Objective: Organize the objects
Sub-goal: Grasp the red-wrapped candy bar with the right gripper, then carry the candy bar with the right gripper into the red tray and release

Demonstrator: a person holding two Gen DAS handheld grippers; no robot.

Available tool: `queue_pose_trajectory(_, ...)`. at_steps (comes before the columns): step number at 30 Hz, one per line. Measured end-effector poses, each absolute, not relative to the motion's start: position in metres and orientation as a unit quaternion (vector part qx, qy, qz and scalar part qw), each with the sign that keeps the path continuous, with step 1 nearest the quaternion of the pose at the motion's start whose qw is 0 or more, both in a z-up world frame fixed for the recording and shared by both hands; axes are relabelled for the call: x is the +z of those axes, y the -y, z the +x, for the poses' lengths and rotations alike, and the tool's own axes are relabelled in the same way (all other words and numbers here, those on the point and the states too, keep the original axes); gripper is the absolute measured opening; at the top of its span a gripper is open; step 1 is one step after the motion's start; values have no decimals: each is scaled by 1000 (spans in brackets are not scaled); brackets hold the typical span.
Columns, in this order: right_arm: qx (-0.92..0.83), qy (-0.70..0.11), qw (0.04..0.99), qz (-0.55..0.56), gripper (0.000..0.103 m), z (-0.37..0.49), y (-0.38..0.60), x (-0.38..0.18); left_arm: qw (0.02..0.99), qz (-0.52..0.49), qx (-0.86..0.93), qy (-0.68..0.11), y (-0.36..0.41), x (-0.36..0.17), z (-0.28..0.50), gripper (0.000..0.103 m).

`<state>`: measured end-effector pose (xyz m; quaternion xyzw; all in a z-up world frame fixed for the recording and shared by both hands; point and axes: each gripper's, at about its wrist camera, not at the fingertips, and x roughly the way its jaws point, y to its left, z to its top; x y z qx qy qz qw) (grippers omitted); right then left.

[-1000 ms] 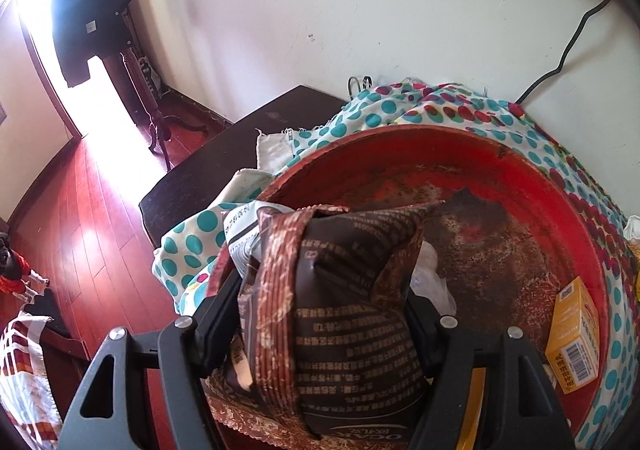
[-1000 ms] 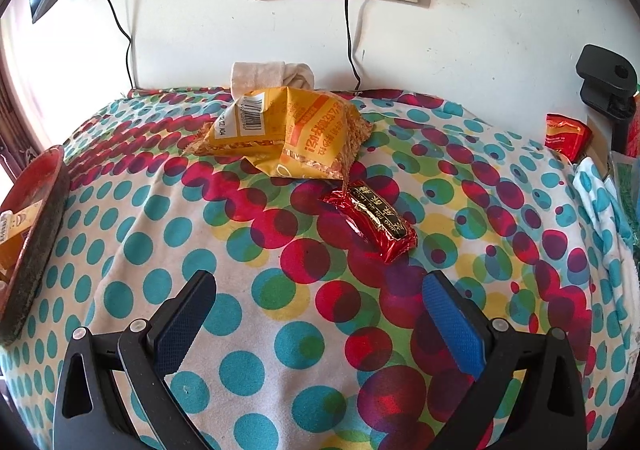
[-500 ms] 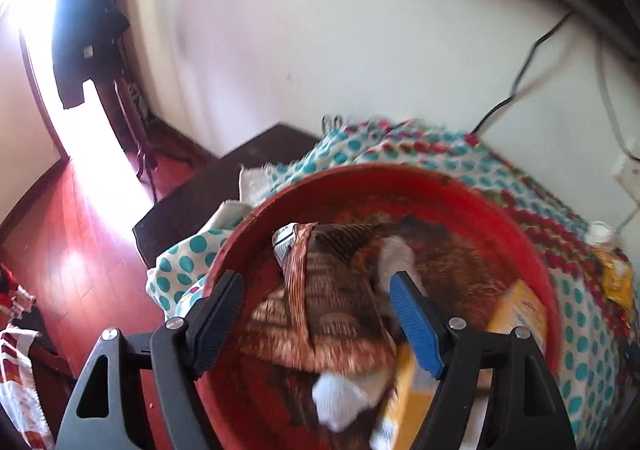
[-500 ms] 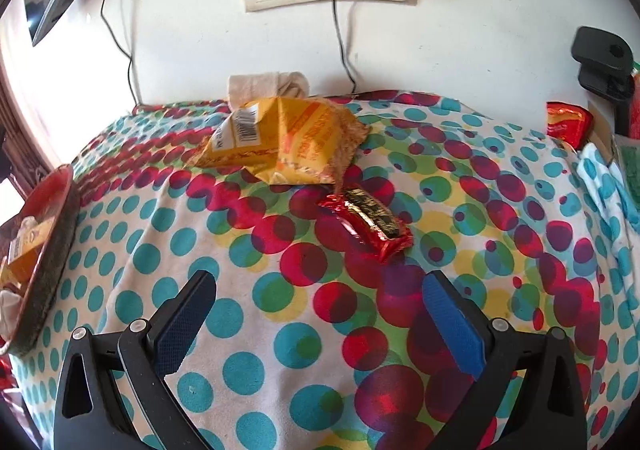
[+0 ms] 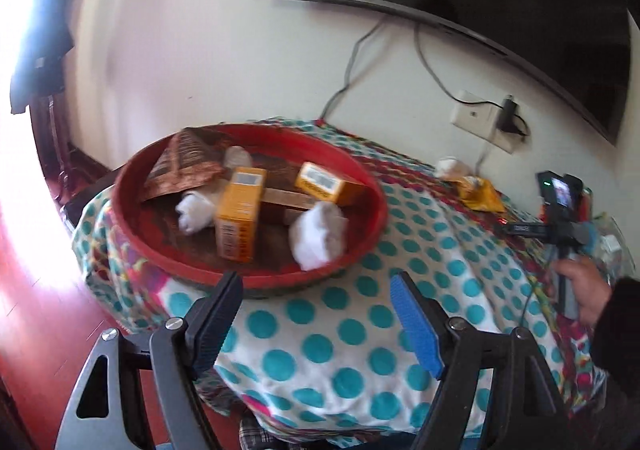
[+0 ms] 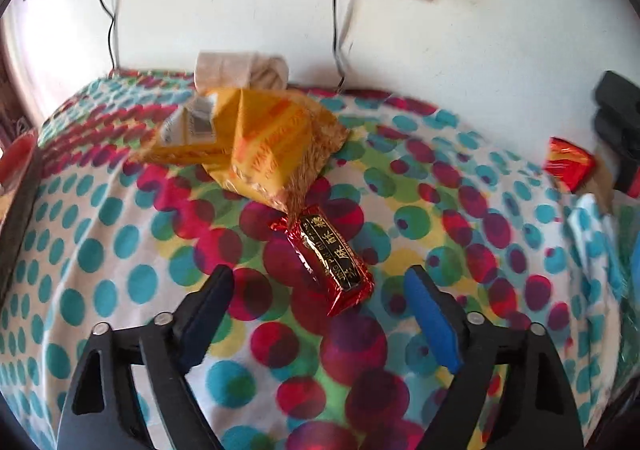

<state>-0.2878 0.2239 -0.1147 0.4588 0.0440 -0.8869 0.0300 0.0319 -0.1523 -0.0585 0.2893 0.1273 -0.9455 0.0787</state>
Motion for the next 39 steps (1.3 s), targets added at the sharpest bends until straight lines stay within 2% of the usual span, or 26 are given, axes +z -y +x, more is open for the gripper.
queue_pose_trajectory(1, -890, -38, 40, 453, 68, -290, -227, -114, 73, 287, -947, -120, 148, -61, 31, 78)
queue_pose_trajectory(2, -890, -32, 50, 452, 63, -293, -228, -114, 67, 284, -950, -111, 142, -62, 31, 78)
queue_pose_trajectory(4, -892, -34, 47, 449, 34, -299, -230, -112, 68, 282, -951, -107, 139, -65, 33, 78)
queue_pose_trajectory(5, -891, -31, 47, 450, 31, -302, -231, -111, 64, 285, -950, -110, 138, -67, 32, 78)
queue_pose_trajectory(7, -890, -41, 45, 451, 19, -304, -229, -111, 57, 301, -945, -112, 135, -73, 27, 78)
queue_pose_trajectory(12, -896, -63, 41, 438, 18, -287, -226, -108, 52, 307, -945, -103, 128, -78, 27, 78)
queue_pose_trajectory(21, -897, -82, 87, 426, 17, -232, -190, -91, 81, 304, -943, -106, 134, -70, 33, 78)
queue_pose_trajectory(34, -861, -162, 279, 393, 17, -191, 45, -54, 105, 295, -939, -140, 161, -66, 43, 78)
queue_pose_trajectory(39, -842, -195, 295, 409, 17, -184, 96, -64, 117, 295, -934, -167, 182, -71, 44, 78)
